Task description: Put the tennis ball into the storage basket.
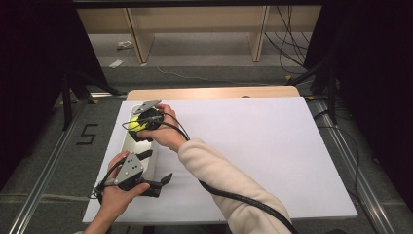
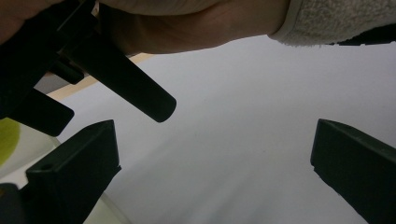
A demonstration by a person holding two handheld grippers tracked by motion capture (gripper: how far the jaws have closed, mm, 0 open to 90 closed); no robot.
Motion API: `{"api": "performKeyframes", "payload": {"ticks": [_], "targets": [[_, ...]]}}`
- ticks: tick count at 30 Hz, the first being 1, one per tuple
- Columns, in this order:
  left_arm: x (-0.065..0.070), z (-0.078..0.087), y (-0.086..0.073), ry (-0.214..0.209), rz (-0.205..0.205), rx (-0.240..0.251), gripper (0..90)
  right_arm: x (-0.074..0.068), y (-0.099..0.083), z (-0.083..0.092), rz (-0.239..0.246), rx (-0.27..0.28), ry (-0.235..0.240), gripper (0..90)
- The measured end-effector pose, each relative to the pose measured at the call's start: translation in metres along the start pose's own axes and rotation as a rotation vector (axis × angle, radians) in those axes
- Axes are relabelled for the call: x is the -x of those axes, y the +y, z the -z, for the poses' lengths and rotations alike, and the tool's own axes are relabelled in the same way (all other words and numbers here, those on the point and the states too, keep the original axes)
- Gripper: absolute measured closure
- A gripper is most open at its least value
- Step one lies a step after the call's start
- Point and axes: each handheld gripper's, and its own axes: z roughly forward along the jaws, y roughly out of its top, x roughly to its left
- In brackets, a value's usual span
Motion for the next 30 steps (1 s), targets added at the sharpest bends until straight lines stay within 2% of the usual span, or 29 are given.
{"api": "performKeyframes", "payload": {"ticks": [30], "targets": [[-0.0003, 0.0003, 0.0, 0.0, 0.002, 0.001, 0.7, -0.0034, -0.0046, -0.0073, -0.006, -0.022, 0.008, 25.5]]}}
